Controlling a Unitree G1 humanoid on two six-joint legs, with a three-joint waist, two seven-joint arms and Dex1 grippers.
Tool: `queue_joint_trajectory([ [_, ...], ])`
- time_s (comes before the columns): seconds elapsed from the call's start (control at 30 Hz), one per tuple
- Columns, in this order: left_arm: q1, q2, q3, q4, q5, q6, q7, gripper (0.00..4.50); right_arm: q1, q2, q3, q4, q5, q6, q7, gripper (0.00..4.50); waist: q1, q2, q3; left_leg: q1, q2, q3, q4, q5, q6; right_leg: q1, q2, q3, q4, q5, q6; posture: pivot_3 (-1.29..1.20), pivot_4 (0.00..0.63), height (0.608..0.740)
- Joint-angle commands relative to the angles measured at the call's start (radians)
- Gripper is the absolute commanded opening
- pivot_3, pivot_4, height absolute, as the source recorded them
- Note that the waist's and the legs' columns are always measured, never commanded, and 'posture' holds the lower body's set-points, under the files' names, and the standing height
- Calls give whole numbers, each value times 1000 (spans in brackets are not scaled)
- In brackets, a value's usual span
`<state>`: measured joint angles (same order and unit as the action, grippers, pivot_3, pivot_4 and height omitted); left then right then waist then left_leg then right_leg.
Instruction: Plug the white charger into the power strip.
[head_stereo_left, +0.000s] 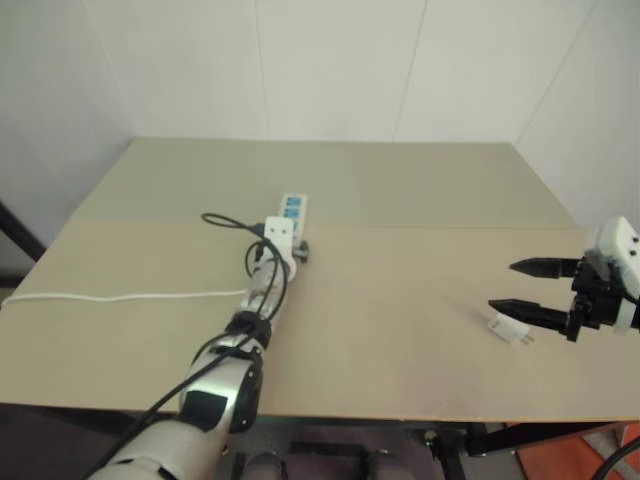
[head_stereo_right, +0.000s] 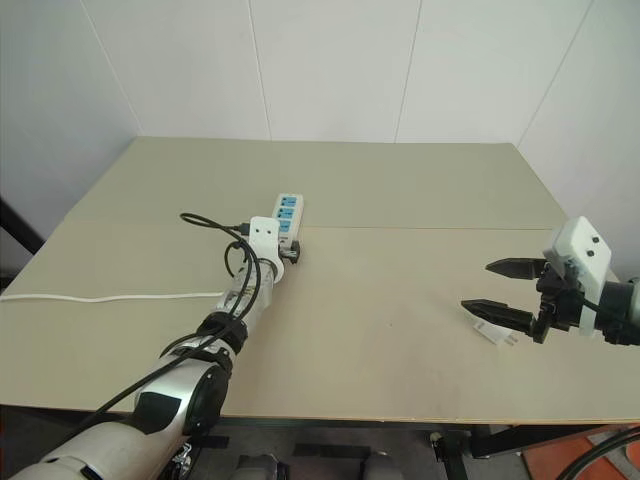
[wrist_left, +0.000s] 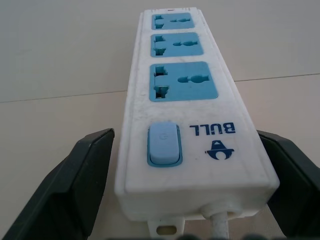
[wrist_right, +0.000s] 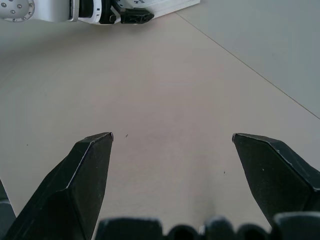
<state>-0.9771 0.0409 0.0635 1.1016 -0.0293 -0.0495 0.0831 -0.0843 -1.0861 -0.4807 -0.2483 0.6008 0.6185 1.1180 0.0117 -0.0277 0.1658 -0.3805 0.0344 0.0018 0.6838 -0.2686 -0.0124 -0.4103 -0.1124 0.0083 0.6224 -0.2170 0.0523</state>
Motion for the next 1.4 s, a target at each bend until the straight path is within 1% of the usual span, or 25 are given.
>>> queue_joint_trajectory([
  [0.03, -17, 2, -2, 41, 13, -37, -39, 3868, -4, -4, -45, -28, 20, 8, -8, 4500, 0, 0, 0, 1, 0, 0, 0, 0, 0, 1, 0, 0, 0, 0, 0, 0, 150, 740],
  [0.1, -21, 1, 0, 53, 12, -44, -53, 3320, -3, -6, -47, -31, 25, 10, -11, 4500, 0, 0, 0, 2, 0, 0, 0, 0, 0, 2, 0, 0, -1, 0, 0, 0, 150, 740],
  [0.23, -24, 1, 2, 67, 12, -51, -61, 3305, 1, -7, -52, -36, 30, 14, -16, 4500, 0, 0, 0, 4, 0, 0, 0, 0, 0, 4, 0, 0, -1, 0, 0, 0, 150, 740],
  [0.3, -19, 8, -10, 57, 12, -46, -132, 3305, 2, -7, -54, -39, 31, 17, -18, 4500, 0, 0, 0, 4, 0, 0, 0, 0, 0, 4, 0, 0, -2, 0, 0, 0, 150, 740],
  [0.37, 0, 27, -47, 21, 23, -56, -268, 3305, 4, -6, -57, -40, 31, 19, -18, 4500, 0, 0, 0, 4, 0, 0, 0, 0, 0, 4, 0, -1, -1, 0, 0, 0, 150, 740],
  [0.43, 38, 65, -97, -52, 36, -92, -438, 3305, 5, -7, -60, -39, 30, 21, -17, 4500, -1, 0, 0, 4, 0, 0, 0, 0, 0, 4, 0, -1, -2, 0, 0, 0, 150, 740],
  [0.5, 93, 122, -137, -166, 15, -103, -652, 3305, 3, -10, -60, -34, 28, 22, -16, 4500, -1, 0, 0, 4, 0, 0, -2, 0, 0, 4, 0, -1, -3, 0, 0, 0, 150, 740],
  [0.53, 115, 145, -148, -214, 2, -102, -728, 3305, 1, -11, -59, -32, 28, 23, -15, 4500, -1, 1, 0, 4, 0, 0, -2, 0, 0, 4, 0, -1, -3, 0, 0, 0, 150, 740],
  [0.6, 173, 218, -171, -338, -40, -83, -926, 3305, -6, -18, -52, -26, 23, 30, -19, 4500, -5, 1, 0, 3, 1, 0, -3, 0, 0, 4, 0, -1, -4, 0, 0, 0, 150, 740],
  [0.67, 221, 281, -183, -442, -82, -57, -1076, 3305, -18, -29, -33, -20, 11, 47, -36, 4500, -10, 1, 0, 2, 1, 0, -3, 0, 0, 2, 0, -1, -3, 0, 0, 0, 150, 740],
  [0.73, 264, 344, -196, -532, -124, -26, -1217, 3305, -44, -46, 3, -11, -5, 86, -73, 4500, -15, 1, 0, 2, 1, 0, -3, 0, 0, 2, 0, -1, -2, 0, 0, 0, 150, 740],
  [0.8, 305, 411, -215, -607, -159, -24, -1363, 3305, -96, -75, 61, 9, -22, 168, -131, 4500, -18, 1, 0, 3, 1, 0, -2, 0, 0, 2, 0, 0, -1, 0, 0, 0, 150, 740],
  [0.93, 348, 499, -252, -681, -190, -42, -1564, 3305, -235, -114, 193, 66, -44, 318, -205, 4500, -23, 1, 0, 3, 1, 0, -3, 0, 0, 2, 0, -1, 0, -1, -1, 0, 150, 740],
  [1.07, 354, 509, -261, -688, -207, -34, -1638, 3305, -383, -138, 346, 94, -65, 453, -222, 4500, -22, 2, 0, 0, 2, 0, -2, 0, 1, 0, 0, -1, -1, -1, -1, 0, 150, 740],
  [1.17, 359, 475, -261, -677, -184, -47, -1594, 3305, -479, -152, 471, 109, -94, 517, -204, 4500, -22, 2, -1, -9, 1, 0, 1, 0, 1, -11, 0, 1, 3, -1, -1, 0, 150, 740],
  [1.3, 377, 431, -270, -682, -159, -48, -1532, 3305, -517, -178, 617, 131, -171, 494, -153, 4500, -17, 2, -1, -11, 1, 0, 1, 0, 1, -12, 0, 0, 3, -1, -1, 0, 150, 740],
  [1.4, 395, 411, -274, -695, -154, -35, -1503, 3305, -527, -189, 696, 156, -229, 451, -107, 4500, -16, 2, -1, -12, 1, 0, 2, -1, 2, -12, 0, 0, 2, -1, 0, 0, 150, 740],
])
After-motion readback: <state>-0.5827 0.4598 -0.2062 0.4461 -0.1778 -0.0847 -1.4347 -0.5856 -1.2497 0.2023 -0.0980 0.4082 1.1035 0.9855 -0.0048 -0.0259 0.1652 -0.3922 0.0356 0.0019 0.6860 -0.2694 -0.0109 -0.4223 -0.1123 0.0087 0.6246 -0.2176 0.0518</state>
